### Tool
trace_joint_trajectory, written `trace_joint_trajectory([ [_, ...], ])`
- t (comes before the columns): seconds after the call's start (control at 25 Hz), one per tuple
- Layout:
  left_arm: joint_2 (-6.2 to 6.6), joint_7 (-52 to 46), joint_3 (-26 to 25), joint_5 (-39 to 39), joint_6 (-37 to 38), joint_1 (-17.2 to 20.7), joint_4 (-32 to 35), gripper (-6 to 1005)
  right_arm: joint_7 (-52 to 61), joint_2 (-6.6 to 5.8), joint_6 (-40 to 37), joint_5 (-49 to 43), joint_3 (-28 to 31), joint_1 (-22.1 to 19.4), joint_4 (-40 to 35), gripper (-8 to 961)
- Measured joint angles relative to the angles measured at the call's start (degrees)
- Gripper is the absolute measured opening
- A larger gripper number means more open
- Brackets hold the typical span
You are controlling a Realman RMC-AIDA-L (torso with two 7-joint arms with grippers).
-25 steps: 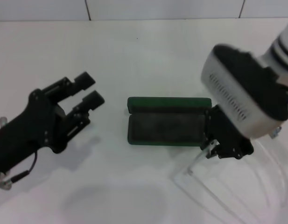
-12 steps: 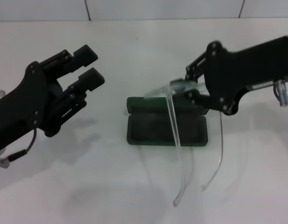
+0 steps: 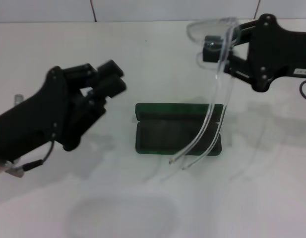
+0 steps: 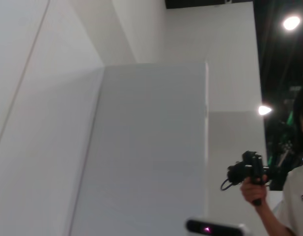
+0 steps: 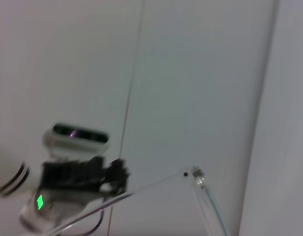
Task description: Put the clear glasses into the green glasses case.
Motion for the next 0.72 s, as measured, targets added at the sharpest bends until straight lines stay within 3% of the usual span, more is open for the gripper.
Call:
trace_joint_trajectory([
  [0.24,0.1,0.74,10.39,-6.95,0.05,-0.66,0.55,185,-6.09,0.06,-1.76,7.9,0.29,2.03,11.28,117],
  [0.48,0.07,0.23,13.32,-7.86,-0.02,-3.03,0.17,148,-10.22,0.35,-3.77,10.88,-1.85,9.76,26.35,117],
  [0.6,-0.03,0.22,13.42,-7.88,-0.05,-3.54,-0.18,139,-13.99,0.42,-3.47,14.56,-6.47,13.54,33.37,117],
  [0.72,-0.06,0.38,14.01,-7.48,-0.08,-3.66,-0.2,131,-16.29,0.43,-2.6,17.95,-10.87,14.73,35.78,117],
])
